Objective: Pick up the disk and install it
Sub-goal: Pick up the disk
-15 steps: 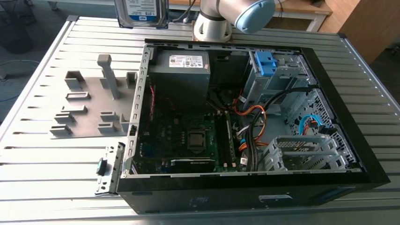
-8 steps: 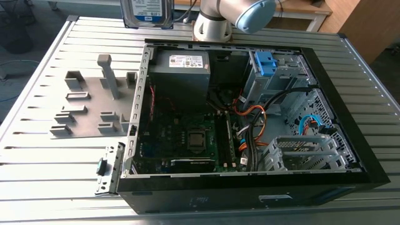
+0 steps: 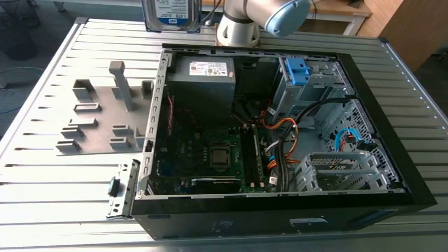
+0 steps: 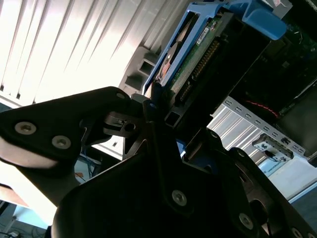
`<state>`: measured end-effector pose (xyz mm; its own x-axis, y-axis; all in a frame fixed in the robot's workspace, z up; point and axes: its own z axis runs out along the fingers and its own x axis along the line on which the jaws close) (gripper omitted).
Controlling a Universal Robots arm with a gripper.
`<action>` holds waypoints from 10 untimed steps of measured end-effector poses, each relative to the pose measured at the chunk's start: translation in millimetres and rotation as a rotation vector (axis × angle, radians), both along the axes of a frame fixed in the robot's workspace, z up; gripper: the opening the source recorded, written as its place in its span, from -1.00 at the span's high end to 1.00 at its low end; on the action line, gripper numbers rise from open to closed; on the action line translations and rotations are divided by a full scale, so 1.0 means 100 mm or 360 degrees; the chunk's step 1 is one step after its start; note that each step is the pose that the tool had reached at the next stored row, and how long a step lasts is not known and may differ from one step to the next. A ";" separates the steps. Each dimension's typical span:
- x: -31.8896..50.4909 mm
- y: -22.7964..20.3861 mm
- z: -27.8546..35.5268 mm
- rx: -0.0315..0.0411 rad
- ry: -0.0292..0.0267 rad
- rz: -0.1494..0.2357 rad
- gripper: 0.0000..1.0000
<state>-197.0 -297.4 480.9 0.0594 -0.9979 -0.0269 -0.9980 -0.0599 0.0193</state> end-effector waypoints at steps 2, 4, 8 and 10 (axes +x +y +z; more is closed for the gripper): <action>0.031 0.000 0.000 0.0000 0.00001 0.0000 0.26; 0.064 0.000 0.000 0.0000 0.00000 0.0000 0.26; 0.126 0.000 0.000 0.0000 0.00002 0.0000 0.26; 0.154 0.000 0.000 0.0000 -0.00001 0.0000 0.26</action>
<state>-181.6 -297.4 480.9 0.0594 -0.9979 -0.0269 -0.9980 -0.0599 0.0193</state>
